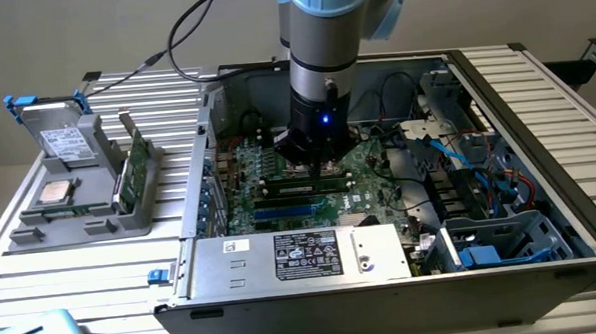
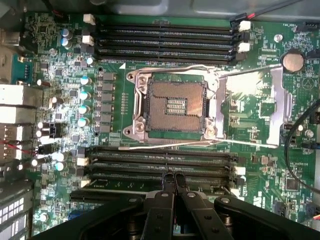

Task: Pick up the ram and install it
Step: 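Press down the ram until it locks into place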

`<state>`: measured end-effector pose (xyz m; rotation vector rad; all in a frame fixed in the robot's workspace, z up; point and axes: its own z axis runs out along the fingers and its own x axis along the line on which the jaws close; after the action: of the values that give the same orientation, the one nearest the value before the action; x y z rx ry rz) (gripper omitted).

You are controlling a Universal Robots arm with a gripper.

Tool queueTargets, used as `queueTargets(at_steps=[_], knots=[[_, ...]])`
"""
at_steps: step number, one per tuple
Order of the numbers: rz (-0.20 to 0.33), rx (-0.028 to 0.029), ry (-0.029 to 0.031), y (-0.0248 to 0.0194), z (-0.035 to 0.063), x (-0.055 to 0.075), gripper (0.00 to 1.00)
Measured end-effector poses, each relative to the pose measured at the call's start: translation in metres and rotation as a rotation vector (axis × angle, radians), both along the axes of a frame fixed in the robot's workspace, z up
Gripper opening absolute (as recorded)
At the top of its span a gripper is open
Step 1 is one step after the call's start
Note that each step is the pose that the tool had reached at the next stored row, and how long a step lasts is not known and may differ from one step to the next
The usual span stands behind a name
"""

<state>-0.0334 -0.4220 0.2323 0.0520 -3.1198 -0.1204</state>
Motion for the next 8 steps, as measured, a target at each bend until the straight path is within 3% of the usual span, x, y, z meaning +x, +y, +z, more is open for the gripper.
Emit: queueTargets(at_steps=[3,8], knots=[[-0.002,-0.0002,0.0004,-0.0046,0.0027,-0.0001,0.11],[-0.007,0.0004,0.0001,-0.006,0.0062,-0.0021,0.11]])
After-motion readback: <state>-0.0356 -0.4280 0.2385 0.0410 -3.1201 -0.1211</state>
